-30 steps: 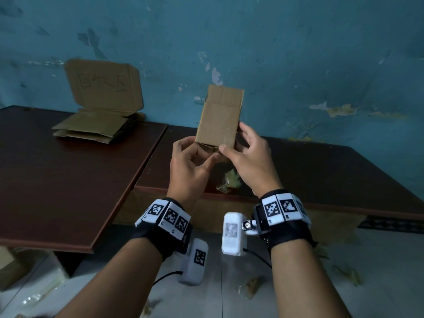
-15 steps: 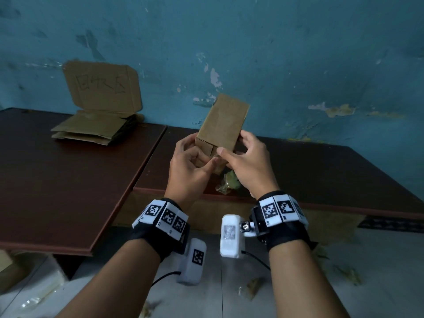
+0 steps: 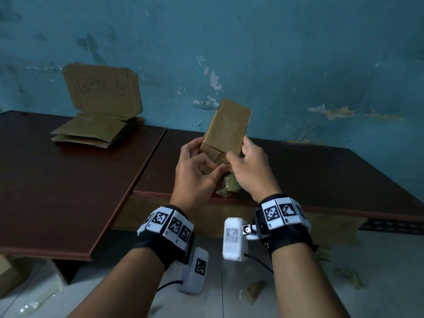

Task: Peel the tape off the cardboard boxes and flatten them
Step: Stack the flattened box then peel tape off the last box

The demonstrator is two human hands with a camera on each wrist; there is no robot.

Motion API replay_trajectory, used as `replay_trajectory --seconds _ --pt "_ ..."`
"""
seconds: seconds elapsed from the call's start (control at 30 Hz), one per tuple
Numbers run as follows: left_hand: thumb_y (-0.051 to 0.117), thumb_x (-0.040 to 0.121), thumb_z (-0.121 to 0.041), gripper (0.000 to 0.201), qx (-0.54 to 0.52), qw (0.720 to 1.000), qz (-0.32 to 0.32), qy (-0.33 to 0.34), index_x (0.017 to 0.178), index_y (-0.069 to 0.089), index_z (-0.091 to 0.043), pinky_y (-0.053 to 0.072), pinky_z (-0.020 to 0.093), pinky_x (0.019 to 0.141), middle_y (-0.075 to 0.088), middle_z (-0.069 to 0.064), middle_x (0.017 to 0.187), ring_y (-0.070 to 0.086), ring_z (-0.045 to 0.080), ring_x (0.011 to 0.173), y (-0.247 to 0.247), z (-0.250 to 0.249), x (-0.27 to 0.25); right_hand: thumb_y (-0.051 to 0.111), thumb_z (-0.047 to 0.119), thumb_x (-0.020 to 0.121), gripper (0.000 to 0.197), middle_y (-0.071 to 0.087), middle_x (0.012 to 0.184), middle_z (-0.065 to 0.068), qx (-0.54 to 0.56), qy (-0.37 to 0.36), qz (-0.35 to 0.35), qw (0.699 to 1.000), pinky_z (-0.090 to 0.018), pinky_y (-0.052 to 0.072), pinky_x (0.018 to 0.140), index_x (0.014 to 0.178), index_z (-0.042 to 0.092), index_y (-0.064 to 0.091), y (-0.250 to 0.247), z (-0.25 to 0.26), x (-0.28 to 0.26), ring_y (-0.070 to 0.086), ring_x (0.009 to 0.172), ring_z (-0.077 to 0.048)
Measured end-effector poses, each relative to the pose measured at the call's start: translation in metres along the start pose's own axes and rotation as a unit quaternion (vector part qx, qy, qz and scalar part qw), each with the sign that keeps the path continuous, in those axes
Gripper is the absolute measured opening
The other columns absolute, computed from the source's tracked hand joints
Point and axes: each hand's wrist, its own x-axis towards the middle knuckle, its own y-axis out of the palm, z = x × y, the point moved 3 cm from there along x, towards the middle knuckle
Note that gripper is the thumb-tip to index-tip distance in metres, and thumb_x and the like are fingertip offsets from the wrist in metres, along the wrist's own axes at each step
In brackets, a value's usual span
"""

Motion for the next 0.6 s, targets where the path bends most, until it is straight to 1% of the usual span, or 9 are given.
replay_trajectory --seconds 0.07,0.13,0.23,0.33,0.4,0.43,0.5,0.53,0.6 --pt "0.092 0.081 -0.022 0.031 0.011 1.0 0.001 0.012 0.066 0.065 -0.024 0.054 0.044 0.109 0.051 -0.005 0.148 0.054 0.009 0.136 0.0005 -0.0004 -0.0011 0.057 0.029 0.092 0.028 0.077 0.106 0.005 0.012 0.001 0.01 1.0 -0.052 0.062 0.09 0.118 0.027 0.064 -0.0015 -0.0004 -0.0003 0.074 0.097 -0.015" --pt "0.092 0.082 -0.022 0.032 0.022 1.0 -0.001 0.018 0.066 0.064 -0.026 0.053 0.044 0.11 0.05 -0.004 0.148 0.054 0.01 0.137 -0.0001 0.0 -0.0005 0.06 0.033 0.09 0.028 0.078 0.108 0.007 0.04 0.008 0.024 0.999 -0.052 0.062 0.091 0.117 0.03 0.066 -0.0021 -0.0006 -0.0008 0.075 0.099 -0.016" --pt "0.091 0.083 -0.02 0.032 0.032 0.999 -0.005 0.024 0.067 0.064 -0.027 0.05 0.044 0.114 0.049 -0.001 0.15 0.051 0.008 0.138 -0.0005 0.0008 -0.0001 0.069 0.027 0.086 0.031 0.078 0.108 0.009 0.036 0.01 0.02 0.999 -0.049 0.064 0.089 0.116 0.031 0.066 -0.0015 -0.0024 0.0003 0.076 0.099 -0.014" --pt "0.092 0.081 -0.02 0.03 0.037 0.999 -0.003 0.036 0.069 0.066 -0.029 0.048 0.04 0.114 0.047 -0.002 0.151 0.047 0.004 0.139 0.0018 -0.0009 -0.0031 0.065 0.025 0.084 0.034 0.078 0.106 0.009 0.022 0.018 0.019 0.999 -0.049 0.063 0.09 0.117 0.029 0.066 0.0007 -0.0054 0.0027 0.076 0.098 -0.012" --pt "0.092 0.08 -0.018 0.025 0.035 0.998 -0.003 0.05 0.07 0.07 -0.023 0.045 0.034 0.116 0.047 -0.001 0.152 0.046 0.005 0.141 0.004 -0.002 -0.0043 0.061 0.027 0.086 0.036 0.078 0.104 0.008 0.009 0.024 0.013 1.0 -0.042 0.063 0.087 0.122 0.026 0.064 0.0005 -0.006 0.0035 0.075 0.094 -0.008" --pt "0.092 0.08 -0.018 0.023 0.037 0.998 -0.004 0.056 0.071 0.071 -0.019 0.044 0.033 0.117 0.047 0.0 0.152 0.046 0.007 0.142 0.0049 -0.0021 -0.004 0.06 0.026 0.09 0.037 0.076 0.099 0.008 -0.001 0.022 0.009 1.0 -0.033 0.062 0.082 0.127 0.022 0.063 -0.0002 -0.0052 0.0035 0.072 0.088 -0.004" --pt "0.093 0.08 -0.018 0.021 0.04 0.997 -0.005 0.061 0.072 0.074 -0.014 0.045 0.036 0.117 0.047 0.001 0.152 0.047 0.01 0.143 0.0056 -0.0013 -0.0029 0.056 0.022 0.099 0.044 0.064 0.087 0.01 -0.02 0.019 0.0 1.0 -0.013 0.048 0.063 0.142 0.015 0.057 -0.0016 -0.0037 0.0032 0.061 0.069 0.002" --pt "0.093 0.08 -0.019 0.02 0.04 0.997 -0.006 0.061 0.072 0.075 -0.013 0.046 0.038 0.117 0.047 0.001 0.152 0.048 0.011 0.143 0.0065 -0.0005 -0.0025 0.054 0.022 0.101 0.05 0.059 0.088 0.01 -0.027 0.021 -0.003 0.999 -0.009 0.042 0.057 0.151 0.014 0.051 -0.0025 -0.0039 0.003 0.056 0.066 0.002" --pt "0.092 0.081 -0.02 0.02 0.037 0.998 -0.004 0.057 0.073 0.076 -0.013 0.048 0.04 0.116 0.046 0.001 0.153 0.048 0.011 0.143 0.0078 0.0 -0.0026 0.05 0.022 0.105 0.061 0.059 0.094 0.004 -0.035 0.031 -0.003 0.999 -0.009 0.041 0.052 0.164 0.015 0.035 -0.0028 -0.0045 0.0022 0.056 0.065 0.003"
